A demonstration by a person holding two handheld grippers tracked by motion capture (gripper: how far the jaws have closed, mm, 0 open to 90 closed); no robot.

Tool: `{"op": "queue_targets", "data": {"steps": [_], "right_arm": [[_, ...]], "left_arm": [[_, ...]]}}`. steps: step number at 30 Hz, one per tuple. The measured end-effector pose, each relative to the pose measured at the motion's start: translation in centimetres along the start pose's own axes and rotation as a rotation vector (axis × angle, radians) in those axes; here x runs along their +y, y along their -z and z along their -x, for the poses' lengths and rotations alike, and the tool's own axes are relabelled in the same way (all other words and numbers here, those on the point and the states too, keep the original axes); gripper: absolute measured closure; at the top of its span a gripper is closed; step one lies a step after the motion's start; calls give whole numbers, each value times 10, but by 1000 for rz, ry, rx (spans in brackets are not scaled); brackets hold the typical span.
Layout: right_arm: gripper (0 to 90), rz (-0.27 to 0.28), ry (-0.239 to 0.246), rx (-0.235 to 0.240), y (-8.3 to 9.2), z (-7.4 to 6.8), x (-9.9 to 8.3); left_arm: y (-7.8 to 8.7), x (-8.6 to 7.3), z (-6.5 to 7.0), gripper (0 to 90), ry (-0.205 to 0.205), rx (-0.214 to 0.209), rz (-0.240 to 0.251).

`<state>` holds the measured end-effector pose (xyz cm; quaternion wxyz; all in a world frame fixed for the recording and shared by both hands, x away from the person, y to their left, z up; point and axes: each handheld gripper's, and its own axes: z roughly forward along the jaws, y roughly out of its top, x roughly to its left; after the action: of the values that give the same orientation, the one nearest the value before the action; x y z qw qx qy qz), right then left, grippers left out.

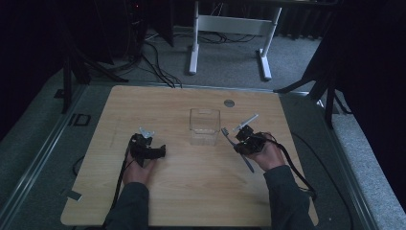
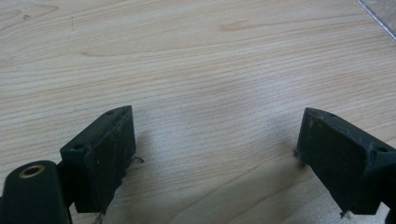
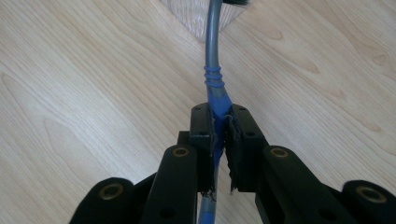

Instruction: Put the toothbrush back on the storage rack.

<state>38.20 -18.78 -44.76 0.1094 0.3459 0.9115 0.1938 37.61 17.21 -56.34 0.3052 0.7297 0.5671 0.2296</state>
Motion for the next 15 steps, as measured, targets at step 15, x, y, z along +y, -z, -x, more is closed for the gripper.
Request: {"op": "queue_targets", "data": {"steps": [15], "right_arm": [[815, 103, -48, 5, 8, 4, 0]], "left_arm": [[0, 0, 0, 118, 0, 0, -1]]}}
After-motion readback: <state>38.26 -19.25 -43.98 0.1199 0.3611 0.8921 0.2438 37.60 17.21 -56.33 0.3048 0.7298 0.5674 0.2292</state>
